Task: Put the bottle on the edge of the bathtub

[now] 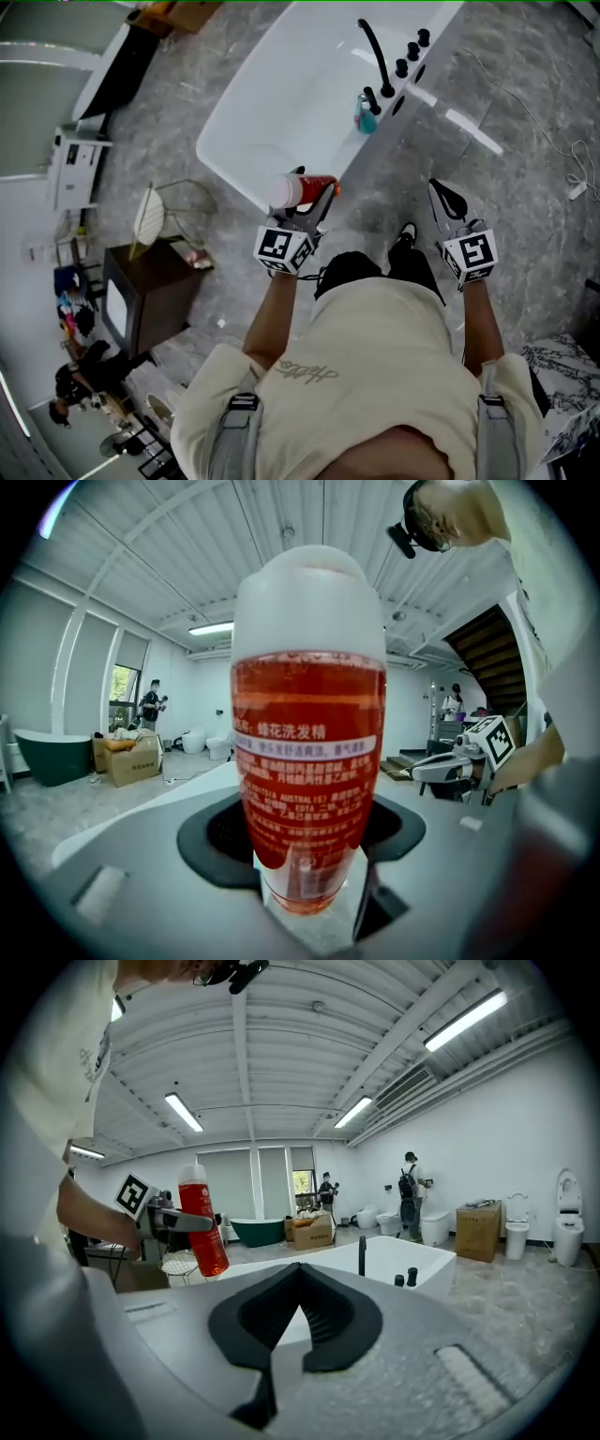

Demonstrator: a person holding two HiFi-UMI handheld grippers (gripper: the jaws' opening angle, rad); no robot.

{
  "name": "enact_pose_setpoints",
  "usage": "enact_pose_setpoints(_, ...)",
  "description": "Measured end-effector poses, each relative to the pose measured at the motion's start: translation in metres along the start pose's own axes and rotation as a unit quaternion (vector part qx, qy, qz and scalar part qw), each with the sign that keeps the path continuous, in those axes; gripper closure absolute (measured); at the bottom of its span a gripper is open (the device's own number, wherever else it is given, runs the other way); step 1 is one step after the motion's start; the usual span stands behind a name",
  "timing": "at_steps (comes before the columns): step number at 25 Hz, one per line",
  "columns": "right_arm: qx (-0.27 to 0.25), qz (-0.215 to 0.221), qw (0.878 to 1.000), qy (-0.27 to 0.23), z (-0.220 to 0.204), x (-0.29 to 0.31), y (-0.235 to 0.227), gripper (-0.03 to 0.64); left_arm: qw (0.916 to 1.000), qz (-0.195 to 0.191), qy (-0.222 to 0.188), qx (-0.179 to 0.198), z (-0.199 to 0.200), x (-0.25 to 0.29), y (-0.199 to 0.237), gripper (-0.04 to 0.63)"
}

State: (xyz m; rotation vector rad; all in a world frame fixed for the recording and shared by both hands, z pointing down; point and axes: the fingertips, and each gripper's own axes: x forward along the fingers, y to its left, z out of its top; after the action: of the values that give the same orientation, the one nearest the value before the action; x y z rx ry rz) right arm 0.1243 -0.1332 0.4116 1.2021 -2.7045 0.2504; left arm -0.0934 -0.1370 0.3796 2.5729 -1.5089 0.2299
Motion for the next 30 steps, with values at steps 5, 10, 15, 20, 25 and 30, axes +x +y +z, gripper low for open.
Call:
enact_pose_setpoints(5, -0.001, 0.029, 1.000, 0.010, -0.002, 0.012, 0.002, 0.615, 0.9996, 0.007, 0.027, -0.001, -0.023, 0.023, 0.007, 0.293)
enact_pose_setpoints(10, 0.018, 0.045, 0.997, 0.061, -0.033, 0.015, 0.007, 0.615, 0.9986, 0.009, 0.050, -0.010, -0.064, 0.055, 0.025, 0.293)
enact_pose_setpoints(15, 0.043, 0.035, 0.994, 0.099, -0.070, 0.025, -0.001, 0.615, 0.9971, 0.008, 0.075, -0.006, -0.128, 0.106, 0.054, 0.293)
enact_pose_setpoints(20, 0.042, 0.026, 0.988, 0.143, -0.101, 0.034, -0.009, 0.615, 0.9953, 0.010, 0.096, 0.011, -0.191, 0.144, 0.074, 0.293)
enact_pose_setpoints(25, 0.042, 0.022, 0.986, 0.159, -0.120, 0.051, -0.023, 0.615, 0.9953, 0.016, 0.095, 0.002, -0.230, 0.174, 0.092, 0.293)
enact_pose_setpoints(30, 0.048, 0.021, 0.985, 0.166, -0.133, 0.062, -0.026, 0.615, 0.9950, 0.017, 0.098, 0.010, -0.258, 0.195, 0.103, 0.293)
